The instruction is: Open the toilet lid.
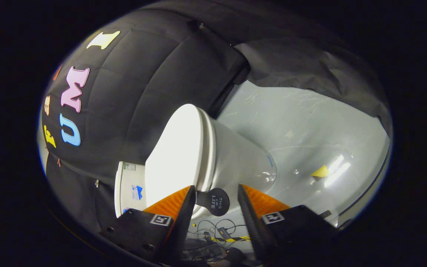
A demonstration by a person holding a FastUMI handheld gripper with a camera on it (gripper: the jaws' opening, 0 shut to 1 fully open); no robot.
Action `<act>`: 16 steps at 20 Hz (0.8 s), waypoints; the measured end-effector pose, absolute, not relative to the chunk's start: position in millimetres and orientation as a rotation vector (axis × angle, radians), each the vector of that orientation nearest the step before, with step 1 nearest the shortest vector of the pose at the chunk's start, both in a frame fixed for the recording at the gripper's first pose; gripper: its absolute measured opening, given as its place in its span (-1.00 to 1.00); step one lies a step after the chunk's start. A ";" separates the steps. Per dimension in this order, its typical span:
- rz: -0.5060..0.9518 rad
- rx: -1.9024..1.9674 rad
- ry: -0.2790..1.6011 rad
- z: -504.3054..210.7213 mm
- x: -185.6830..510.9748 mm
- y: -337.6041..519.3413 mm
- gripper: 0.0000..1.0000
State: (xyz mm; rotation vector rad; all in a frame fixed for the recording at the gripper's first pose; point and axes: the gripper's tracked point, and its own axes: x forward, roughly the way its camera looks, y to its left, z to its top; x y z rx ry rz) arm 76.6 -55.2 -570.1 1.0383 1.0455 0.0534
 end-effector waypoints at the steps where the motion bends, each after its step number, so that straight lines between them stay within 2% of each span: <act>1: 0.061 1.014 1.062 -575.1 77.1 -58.8 0.00; 3: 0.066 1.061 1.034 -577.2 88.2 -54.5 -0.52; 6: 0.060 1.078 1.031 -567.1 78.7 -49.0 -0.79; 11: 0.033 0.911 1.020 -536.9 89.4 -46.2 -0.84; 16: 0.085 0.876 0.950 -467.3 98.7 -38.3 -0.89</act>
